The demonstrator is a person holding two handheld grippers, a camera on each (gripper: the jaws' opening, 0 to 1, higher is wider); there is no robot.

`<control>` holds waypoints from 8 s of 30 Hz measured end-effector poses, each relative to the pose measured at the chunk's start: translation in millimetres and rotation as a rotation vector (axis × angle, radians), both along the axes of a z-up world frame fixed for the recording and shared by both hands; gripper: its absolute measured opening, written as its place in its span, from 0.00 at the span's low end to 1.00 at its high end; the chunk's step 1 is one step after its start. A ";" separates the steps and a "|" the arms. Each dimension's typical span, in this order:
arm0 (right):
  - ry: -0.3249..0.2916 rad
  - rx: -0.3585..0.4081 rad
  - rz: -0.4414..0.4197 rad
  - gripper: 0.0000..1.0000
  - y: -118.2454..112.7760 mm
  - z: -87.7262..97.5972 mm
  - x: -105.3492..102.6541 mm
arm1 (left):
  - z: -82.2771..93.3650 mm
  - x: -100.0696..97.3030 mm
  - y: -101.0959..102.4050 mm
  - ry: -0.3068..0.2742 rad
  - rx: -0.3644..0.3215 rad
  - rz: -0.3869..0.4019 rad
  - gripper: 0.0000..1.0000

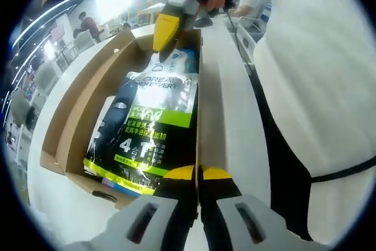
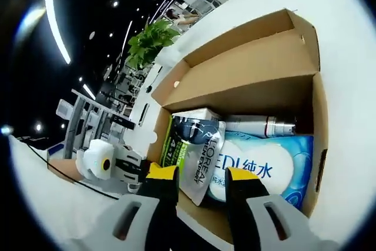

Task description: Operate the shoe box by opening the lid, removing the specified soft item, and placing it in the target area until the item is outside and the box remains undamaged.

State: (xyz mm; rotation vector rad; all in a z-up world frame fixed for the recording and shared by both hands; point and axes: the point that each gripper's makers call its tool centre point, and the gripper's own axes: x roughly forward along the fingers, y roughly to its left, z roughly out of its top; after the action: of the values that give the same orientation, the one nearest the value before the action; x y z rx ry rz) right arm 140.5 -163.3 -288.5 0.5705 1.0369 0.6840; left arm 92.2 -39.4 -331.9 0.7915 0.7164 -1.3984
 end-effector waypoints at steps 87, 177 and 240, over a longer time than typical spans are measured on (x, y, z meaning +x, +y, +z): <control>0.125 0.208 0.121 0.00 88.8 16.5 23.0 | 1.2 0.5 -0.9 -0.009 -0.011 -0.016 0.01; -0.003 0.329 0.011 0.00 -129.1 165.6 6.3 | -0.3 0.1 -0.7 0.005 -0.017 -0.021 0.01; 0.168 -0.038 -0.093 0.00 -178.0 49.6 40.7 | 0.4 0.3 0.1 0.020 -0.012 -0.009 0.01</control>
State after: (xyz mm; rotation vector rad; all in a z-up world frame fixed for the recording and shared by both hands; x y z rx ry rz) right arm 181.2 -341.3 -238.9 0.6476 1.1694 0.5406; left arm 92.5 -39.3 -331.5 0.7730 0.7196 -1.4189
